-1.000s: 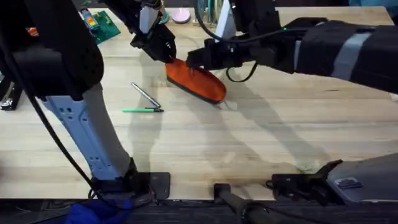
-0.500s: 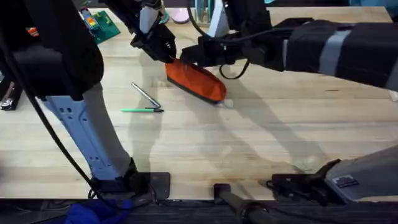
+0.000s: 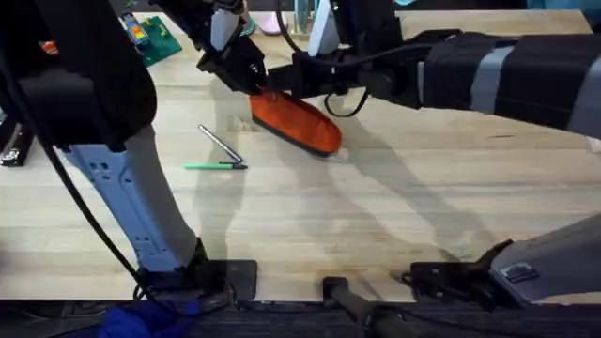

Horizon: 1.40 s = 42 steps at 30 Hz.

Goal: Unzip the bag, pick up the pens from the table one at a time and place them inside, then zip the bag closed.

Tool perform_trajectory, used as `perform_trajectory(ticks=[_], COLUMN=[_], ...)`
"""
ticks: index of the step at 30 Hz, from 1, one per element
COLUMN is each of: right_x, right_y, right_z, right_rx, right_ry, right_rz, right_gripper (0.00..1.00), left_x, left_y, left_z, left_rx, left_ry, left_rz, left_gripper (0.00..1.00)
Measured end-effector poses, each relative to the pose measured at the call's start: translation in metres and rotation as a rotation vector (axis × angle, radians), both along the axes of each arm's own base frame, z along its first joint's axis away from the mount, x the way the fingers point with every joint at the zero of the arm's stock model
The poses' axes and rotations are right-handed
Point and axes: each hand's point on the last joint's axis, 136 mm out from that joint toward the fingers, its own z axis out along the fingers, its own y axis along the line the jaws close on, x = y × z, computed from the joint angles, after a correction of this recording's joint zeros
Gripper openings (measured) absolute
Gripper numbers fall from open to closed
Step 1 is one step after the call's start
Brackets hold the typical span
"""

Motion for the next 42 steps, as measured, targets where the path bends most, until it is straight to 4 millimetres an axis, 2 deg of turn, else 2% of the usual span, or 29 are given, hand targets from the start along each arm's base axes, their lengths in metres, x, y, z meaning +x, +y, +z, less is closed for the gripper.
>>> perform_trajectory(ticks=[11, 38, 41, 42], right_x=[0.004, 0.009, 0.009, 0.012], right_y=[0.016, 0.02, 0.02, 0.022], right_z=[-0.006, -0.002, -0.002, 0.004], right_rx=[0.031, 0.052, 0.052, 0.064], right_ry=[-0.015, -0.038, -0.04, -0.064], right_rz=[0.01, 0.0, 0.0, 0.003], right_gripper=[0.028, 0.029, 0.092, 0.269], left_x=[-0.001, 0.0, 0.0, -0.001], left_y=[0.0, 0.0, 0.0, 0.0], left_z=[0.0, 0.0, 0.0, 0.0], left_rx=[0.001, 0.0, 0.0, 0.0], left_ry=[0.003, 0.002, 0.002, 0.005], left_rz=[0.0, 0.0, 0.0, 0.0], left_gripper=[0.042, 0.042, 0.042, 0.042])
